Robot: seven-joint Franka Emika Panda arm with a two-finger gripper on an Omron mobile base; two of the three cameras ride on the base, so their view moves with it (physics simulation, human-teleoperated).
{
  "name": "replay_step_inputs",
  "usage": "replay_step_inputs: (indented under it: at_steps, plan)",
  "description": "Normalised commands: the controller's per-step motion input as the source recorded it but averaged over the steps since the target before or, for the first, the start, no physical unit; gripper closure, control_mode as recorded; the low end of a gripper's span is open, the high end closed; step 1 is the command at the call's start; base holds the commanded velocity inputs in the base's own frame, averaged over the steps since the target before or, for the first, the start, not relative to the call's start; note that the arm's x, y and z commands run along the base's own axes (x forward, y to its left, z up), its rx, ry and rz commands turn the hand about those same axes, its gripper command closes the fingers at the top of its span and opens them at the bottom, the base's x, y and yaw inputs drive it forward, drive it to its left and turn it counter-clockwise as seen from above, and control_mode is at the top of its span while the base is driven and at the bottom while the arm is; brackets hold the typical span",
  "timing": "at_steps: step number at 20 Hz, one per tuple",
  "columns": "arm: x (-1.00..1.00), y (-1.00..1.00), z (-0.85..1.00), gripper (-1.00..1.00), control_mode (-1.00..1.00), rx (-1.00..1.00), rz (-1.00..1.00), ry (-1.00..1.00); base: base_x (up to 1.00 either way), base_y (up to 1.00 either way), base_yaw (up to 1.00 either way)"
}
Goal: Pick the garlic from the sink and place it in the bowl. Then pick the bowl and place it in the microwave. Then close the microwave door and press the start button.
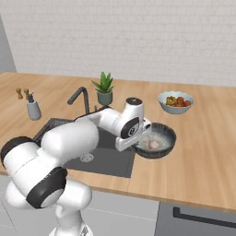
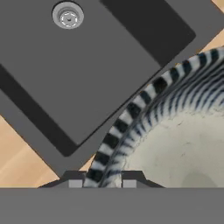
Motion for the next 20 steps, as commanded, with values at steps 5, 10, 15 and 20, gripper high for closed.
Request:
replay_step_inputs:
  at_steps: [5, 10, 15, 20]
  plan:
    - [-0.40, 0.07, 0.65, 1.00, -1.00, 0.07, 0.40, 0.01, 0.00, 0.00, 0.00]
    - [-0.31, 0.38, 0.70, 1.00, -1.00, 0.00, 0.28, 0.06, 0.00, 0.00, 0.00]
    - [-0.24, 0.60, 0.49, 1.00, -1.00, 0.00, 0.22, 0.00, 0.00, 0.00, 0.00]
    - [-0.07, 0.78, 0.15, 1.00, -1.00, 0.00, 0.13, 0.00, 0.00, 0.00, 0.00]
